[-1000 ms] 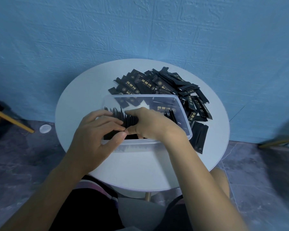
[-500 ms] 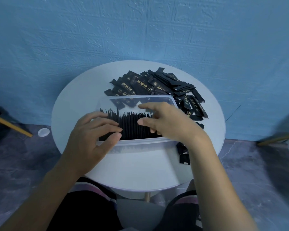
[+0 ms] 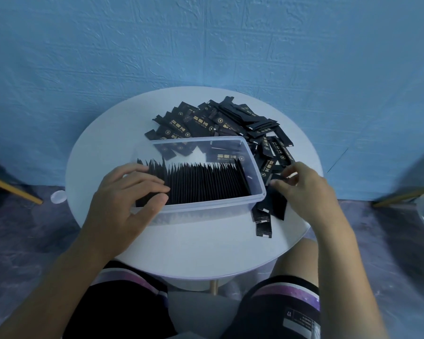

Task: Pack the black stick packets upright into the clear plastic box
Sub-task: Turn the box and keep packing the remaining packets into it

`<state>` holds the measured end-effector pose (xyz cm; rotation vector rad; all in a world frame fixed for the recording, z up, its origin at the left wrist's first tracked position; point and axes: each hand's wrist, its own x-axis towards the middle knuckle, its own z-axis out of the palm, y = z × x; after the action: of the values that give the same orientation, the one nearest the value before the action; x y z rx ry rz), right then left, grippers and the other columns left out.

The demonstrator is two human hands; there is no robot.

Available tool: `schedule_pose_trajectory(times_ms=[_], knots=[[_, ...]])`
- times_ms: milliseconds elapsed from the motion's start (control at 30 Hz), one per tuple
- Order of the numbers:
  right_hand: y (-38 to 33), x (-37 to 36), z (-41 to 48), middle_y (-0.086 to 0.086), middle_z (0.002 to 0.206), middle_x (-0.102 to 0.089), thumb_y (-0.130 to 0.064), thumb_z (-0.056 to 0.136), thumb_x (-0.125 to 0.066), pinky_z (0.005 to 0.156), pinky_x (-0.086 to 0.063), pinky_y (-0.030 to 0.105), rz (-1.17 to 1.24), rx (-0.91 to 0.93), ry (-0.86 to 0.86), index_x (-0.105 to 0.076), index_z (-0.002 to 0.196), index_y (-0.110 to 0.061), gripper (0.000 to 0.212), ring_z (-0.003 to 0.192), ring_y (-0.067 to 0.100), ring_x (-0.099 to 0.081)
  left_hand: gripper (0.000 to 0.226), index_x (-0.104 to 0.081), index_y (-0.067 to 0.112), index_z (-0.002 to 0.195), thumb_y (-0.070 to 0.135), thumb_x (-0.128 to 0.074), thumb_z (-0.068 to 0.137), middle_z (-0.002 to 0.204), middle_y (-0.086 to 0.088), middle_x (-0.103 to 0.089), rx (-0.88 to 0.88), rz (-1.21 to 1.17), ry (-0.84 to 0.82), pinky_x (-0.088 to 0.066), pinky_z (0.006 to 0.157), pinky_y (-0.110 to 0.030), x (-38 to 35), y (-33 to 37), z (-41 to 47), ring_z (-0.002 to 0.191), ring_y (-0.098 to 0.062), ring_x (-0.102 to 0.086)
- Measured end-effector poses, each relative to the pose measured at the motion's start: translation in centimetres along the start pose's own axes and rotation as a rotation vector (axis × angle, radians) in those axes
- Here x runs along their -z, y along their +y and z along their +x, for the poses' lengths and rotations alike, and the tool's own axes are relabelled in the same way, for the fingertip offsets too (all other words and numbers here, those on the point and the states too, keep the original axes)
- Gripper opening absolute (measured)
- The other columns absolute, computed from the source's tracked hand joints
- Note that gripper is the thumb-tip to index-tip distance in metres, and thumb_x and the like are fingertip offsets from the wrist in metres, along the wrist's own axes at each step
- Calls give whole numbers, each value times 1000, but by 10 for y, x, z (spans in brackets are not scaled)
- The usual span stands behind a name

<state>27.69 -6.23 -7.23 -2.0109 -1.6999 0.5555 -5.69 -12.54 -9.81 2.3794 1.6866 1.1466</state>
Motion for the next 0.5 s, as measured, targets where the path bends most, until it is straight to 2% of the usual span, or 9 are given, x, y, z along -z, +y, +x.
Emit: schedule_pose_trajectory(times_ms=[67,167,267,400,500], knots=[[5,-6,-1,2,104,-63,-52,87,-70,76,-35,34,-100,-59,9,-54,110,-20,43,95,28,-56,38,-79,18,98,41,-49,98,102,9,-73,-8,5,-1,-45,101,-46,0,0,0,120,-17,-55],[6,-9,1,6,111,-65,-53,86,-71,78,-35,34,-122,-87,-26,-51,117,-17,52,104,31,-58,37,-79,18,97,40,-49,98,102,9,-73,-16,8,6,-45,101,-45,0,0,0,119,-18,-56],[1,-5,3,3,109,-67,-44,90,-71,81,-36,34,-107,-95,-88,-50,123,-18,47,106,30,-58,38,-79,18,97,41,-49,98,102,8,-73,-17,9,13,-46,101,-47,0,-1,0,119,-16,-55],[1,0,6,-8,87,-62,-29,94,-68,78,-36,32,-43,-100,-140,-51,124,-20,36,97,27,-59,36,-79,19,96,39,-50,97,101,10,-73,-13,-6,18,-46,100,-48,-1,-1,0,119,-18,-56],[4,2,7,-3,93,-65,-29,95,-65,79,-38,33,-30,-92,-114,-54,122,-21,30,98,28,-62,36,-79,18,96,39,-50,98,101,10,-73,-14,-12,15,-46,100,-48,-1,-1,0,119,-19,-56]])
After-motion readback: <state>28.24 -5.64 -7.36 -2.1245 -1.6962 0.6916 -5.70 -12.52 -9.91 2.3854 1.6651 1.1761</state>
